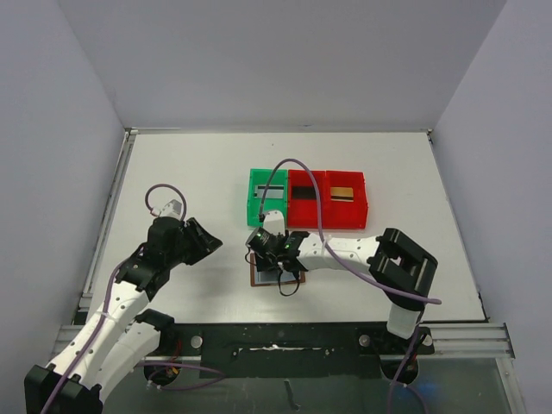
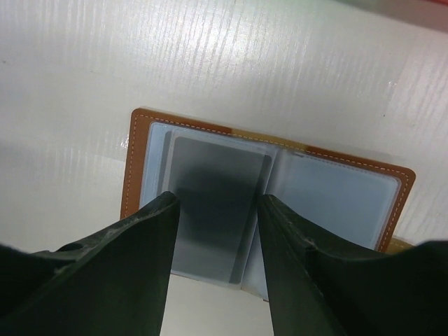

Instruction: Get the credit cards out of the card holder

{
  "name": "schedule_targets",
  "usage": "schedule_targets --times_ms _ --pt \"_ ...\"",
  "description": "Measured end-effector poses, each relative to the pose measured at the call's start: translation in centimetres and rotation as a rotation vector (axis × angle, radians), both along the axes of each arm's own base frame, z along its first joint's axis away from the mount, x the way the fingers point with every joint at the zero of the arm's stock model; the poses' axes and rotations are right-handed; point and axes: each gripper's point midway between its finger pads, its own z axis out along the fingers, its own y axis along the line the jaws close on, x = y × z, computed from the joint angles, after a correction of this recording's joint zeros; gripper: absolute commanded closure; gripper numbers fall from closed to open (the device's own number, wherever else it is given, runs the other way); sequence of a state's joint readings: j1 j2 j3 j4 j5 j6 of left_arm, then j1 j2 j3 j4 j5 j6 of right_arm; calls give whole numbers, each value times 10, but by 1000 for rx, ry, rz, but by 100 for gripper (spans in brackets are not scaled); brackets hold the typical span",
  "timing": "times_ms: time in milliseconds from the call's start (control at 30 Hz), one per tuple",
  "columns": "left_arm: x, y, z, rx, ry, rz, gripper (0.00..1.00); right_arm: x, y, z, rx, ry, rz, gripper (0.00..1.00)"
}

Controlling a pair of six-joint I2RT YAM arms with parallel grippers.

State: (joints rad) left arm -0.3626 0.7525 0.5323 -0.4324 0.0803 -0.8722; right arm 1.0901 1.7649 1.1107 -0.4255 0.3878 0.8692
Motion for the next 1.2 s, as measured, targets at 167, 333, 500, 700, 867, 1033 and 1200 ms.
schedule_targets --times_ms 167,333,500,700,867,1033,1200 --pt "0 -1 -2 1 7 -2 59 1 0 -8 0 27 -1 60" --pt "2 -3 -6 2 23 -9 59 4 -2 -11 9 40 -12 70" --pt "2 -6 -7 -7 32 -24 60 7 -2 -15 51 57 -26 83" --pt "1 -12 -8 -27 43 -52 60 9 -8 -17 140 84 -51 93" --pt "1 -19 -11 -45 53 -80 62 9 -10 -18 228 103 -68 99" --pt "0 -30 -12 -60 59 -125 64 9 -15 -19 324 126 -93 88" --pt "-6 -46 -17 -58 70 -184 65 8 -18 -17 330 125 -79 63"
